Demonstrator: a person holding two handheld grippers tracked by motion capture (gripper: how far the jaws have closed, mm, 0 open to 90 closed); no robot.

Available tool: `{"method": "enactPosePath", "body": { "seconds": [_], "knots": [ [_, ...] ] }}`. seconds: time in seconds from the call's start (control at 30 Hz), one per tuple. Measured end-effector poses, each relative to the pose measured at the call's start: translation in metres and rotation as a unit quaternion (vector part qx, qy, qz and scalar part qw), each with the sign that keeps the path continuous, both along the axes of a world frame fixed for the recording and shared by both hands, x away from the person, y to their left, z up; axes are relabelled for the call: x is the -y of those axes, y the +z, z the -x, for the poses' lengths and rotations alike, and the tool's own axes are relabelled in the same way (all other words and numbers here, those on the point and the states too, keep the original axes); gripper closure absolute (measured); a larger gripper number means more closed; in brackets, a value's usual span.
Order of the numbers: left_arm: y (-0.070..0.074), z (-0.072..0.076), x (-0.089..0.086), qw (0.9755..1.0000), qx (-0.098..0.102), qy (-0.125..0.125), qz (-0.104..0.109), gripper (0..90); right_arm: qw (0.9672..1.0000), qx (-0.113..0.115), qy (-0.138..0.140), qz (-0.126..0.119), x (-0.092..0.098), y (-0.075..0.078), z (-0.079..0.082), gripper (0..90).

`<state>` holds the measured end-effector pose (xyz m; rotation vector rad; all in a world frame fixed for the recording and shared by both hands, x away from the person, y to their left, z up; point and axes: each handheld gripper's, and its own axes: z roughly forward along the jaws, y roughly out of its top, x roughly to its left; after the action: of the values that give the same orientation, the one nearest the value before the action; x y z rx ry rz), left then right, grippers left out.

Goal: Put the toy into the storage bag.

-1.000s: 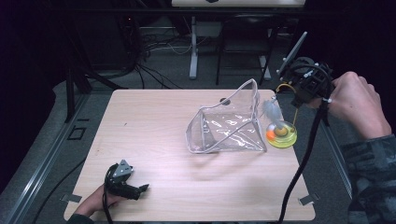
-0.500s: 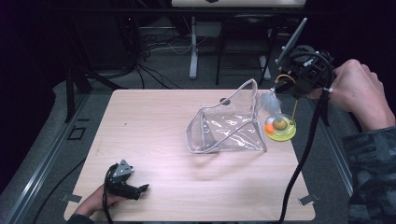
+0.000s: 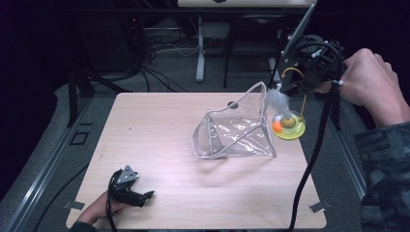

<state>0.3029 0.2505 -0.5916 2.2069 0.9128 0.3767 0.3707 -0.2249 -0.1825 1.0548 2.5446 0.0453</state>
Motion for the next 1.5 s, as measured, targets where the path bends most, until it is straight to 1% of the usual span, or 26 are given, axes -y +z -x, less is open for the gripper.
{"method": "enactPosePath", "body": {
  "seconds": [0.03, 0.07, 0.1, 0.27, 0.4, 0.47, 0.53, 0.57, 0.77, 0.8, 0.93, 1.0, 1.07, 1.1, 1.17, 1.2, 1.27, 1.3, 1.33, 1.4, 1.5],
  "knots": [
    [0.0, 0.0, 0.0, 1.0, 0.0, 0.0, 0.0, 0.0, 1.0, 0.003, 0.0, -0.002, -0.001, 0.001, 0.0, 87.5],
    [0.0, 0.0, 0.0, 1.0, 0.0, 0.0, 0.0, 0.0, 1.0, 0.003, 0.001, 0.001, -0.002, 0.003, -0.001, 87.5],
    [0.0, 0.0, 0.0, 1.0, 0.0, 0.0, 0.0, 0.0, 1.0, 0.007, -0.001, -0.007, -0.003, 0.003, -0.001, 87.5],
    [0.0, 0.0, 0.0, 1.0, 0.0, 0.0, 0.0, 0.0, 0.9999, 0.009, 0.003, -0.003, -0.009, 0.009, -0.005, 87.6],
    [0.0, 0.0, 0.0, 1.0, 0.0, 0.0, 0.0, 0.0, 0.9999, 0.012, 0.007, -0.007, -0.014, 0.013, -0.007, 87.8],
    [0.0, 0.0, 0.0, 1.0, 0.0, 0.0, 0.0, 0.0, 0.9998, 0.017, 0.01, -0.01, -0.018, 0.015, -0.008, 87.8],
    [0.0, 0.0, 0.0, 1.0, 0.0, 0.0, 0.0, 0.0, 0.9997, 0.016, 0.013, -0.01, -0.021, 0.016, -0.01, 87.8],
    [0.0, 0.0, 0.0, 1.0, 0.0, 0.0, 0.0, 0.0, 0.9997, 0.018, 0.013, -0.014, -0.023, 0.016, -0.012, 87.8],
    [0.0, 0.0, 0.0, 1.0, 0.0, -0.002, -0.001, 0.0, 0.9995, 0.019, 0.015, -0.022, -0.03, 0.017, -0.021, 87.7],
    [0.0, 0.0, 0.0, 1.0, 0.001, -0.002, -0.001, 0.0, 0.9993, 0.021, 0.015, -0.027, -0.032, 0.016, -0.021, 87.8],
    [0.0, 0.0, 0.0, 1.0, 0.001, -0.002, -0.001, 0.0, 0.9993, 0.019, 0.02, -0.025, -0.038, 0.016, -0.025, 87.7],
    [0.0, 0.0, 0.0, 1.0, 0.0, -0.002, -0.001, 0.0, 0.9992, 0.022, 0.023, -0.026, -0.041, 0.016, -0.027, 87.7],
    [0.0, 0.0, 0.0, 1.0, 0.0, -0.001, 0.0, 0.0, 0.9988, 0.026, 0.023, -0.033, -0.044, 0.014, -0.028, 87.7],
    [0.0, 0.0, 0.0, 1.0, 0.001, -0.002, -0.001, 0.0, 0.999, 0.023, 0.026, -0.026, -0.046, 0.015, -0.029, 87.6],
    [0.0, 0.0, 0.0, 1.0, 0.0, -0.001, 0.0, 0.0, 0.9989, 0.024, 0.027, -0.029, -0.048, 0.015, -0.031, 87.6],
    [0.0, 0.0, 0.0, 1.0, 0.0, -0.002, -0.001, 0.0, 0.9988, 0.024, 0.026, -0.035, -0.049, 0.014, -0.032, 87.6],
    [0.0, 0.0, 0.0, 1.0, 0.0, -0.001, 0.0, 0.0, 0.9987, 0.024, 0.028, -0.035, -0.05, 0.015, -0.034, 87.5],
    [0.0, 0.0, 0.0, 1.0, 0.0, -0.001, 0.0, 0.0, 0.9984, 0.025, 0.027, -0.042, -0.052, 0.014, -0.035, 87.5],
    [0.0, 0.0, 0.0, 1.0, 0.0, -0.002, -0.001, 0.0, 0.9983, 0.027, 0.027, -0.044, -0.053, 0.013, -0.035, 87.5],
    [0.0, 0.0, 0.0, 1.0, 0.0, -0.002, -0.001, 0.0, 0.9984, 0.025, 0.032, -0.04, -0.056, 0.013, -0.037, 87.5],
    [0.0, 0.0, 0.0, 1.0, 0.001, -0.002, -0.001, 0.0, 0.9981, 0.027, 0.033, -0.045, -0.061, 0.009, -0.041, 87.5]
  ]
}}
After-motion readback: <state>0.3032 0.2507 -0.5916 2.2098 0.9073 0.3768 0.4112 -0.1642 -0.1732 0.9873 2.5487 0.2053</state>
